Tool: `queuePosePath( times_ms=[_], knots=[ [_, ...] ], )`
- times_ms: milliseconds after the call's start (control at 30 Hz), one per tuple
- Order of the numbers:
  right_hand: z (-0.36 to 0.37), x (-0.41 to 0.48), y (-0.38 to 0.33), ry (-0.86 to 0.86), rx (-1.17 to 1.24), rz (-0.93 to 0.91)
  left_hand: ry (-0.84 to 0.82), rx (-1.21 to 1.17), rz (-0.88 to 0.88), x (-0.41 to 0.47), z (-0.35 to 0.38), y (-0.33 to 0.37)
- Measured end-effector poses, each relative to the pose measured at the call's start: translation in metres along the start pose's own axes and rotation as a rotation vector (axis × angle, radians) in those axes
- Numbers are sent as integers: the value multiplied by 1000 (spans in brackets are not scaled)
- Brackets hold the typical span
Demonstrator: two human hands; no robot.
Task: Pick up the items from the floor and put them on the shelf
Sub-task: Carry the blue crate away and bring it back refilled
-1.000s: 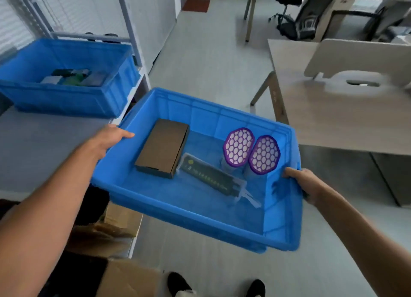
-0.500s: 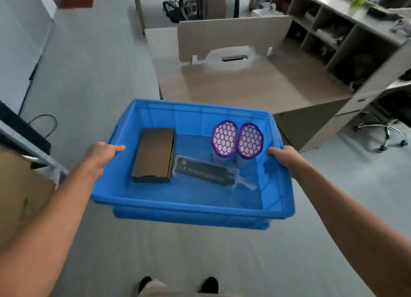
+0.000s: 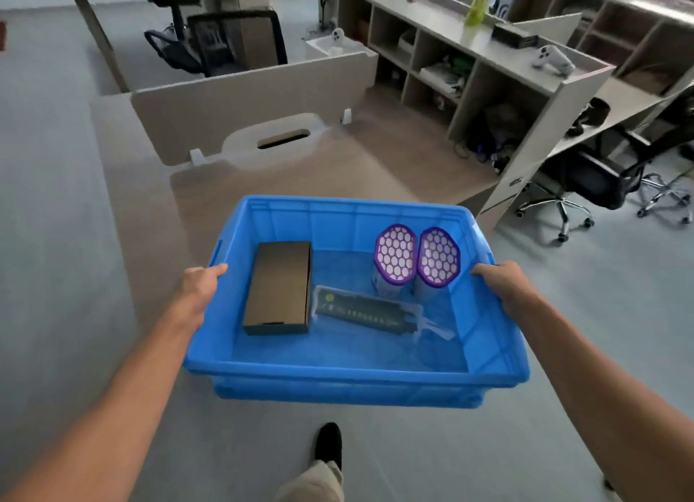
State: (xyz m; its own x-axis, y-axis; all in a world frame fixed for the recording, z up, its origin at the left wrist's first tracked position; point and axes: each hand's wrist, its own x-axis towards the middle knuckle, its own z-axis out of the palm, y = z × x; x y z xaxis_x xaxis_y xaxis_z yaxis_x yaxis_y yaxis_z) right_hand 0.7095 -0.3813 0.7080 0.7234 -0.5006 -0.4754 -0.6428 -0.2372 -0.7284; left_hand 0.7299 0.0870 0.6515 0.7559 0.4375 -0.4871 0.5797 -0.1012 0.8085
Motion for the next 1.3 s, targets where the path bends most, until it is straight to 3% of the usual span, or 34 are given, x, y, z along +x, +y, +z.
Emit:
queuePosePath(
  times_ms=[367,667,1033,1300],
  knots=[
    [-47,204,-119,28,78,-65,8,-33,22,98,185,146],
    [-52,415,-222,-183,35,-160,211,-119,-48,168,305,196],
    [23,609,-335,-320,-2,-227,427,-171,-141,232,388,253],
    [69,684,-379,-311,-19,-189,450,-186,-151,310,427,286]
  ],
)
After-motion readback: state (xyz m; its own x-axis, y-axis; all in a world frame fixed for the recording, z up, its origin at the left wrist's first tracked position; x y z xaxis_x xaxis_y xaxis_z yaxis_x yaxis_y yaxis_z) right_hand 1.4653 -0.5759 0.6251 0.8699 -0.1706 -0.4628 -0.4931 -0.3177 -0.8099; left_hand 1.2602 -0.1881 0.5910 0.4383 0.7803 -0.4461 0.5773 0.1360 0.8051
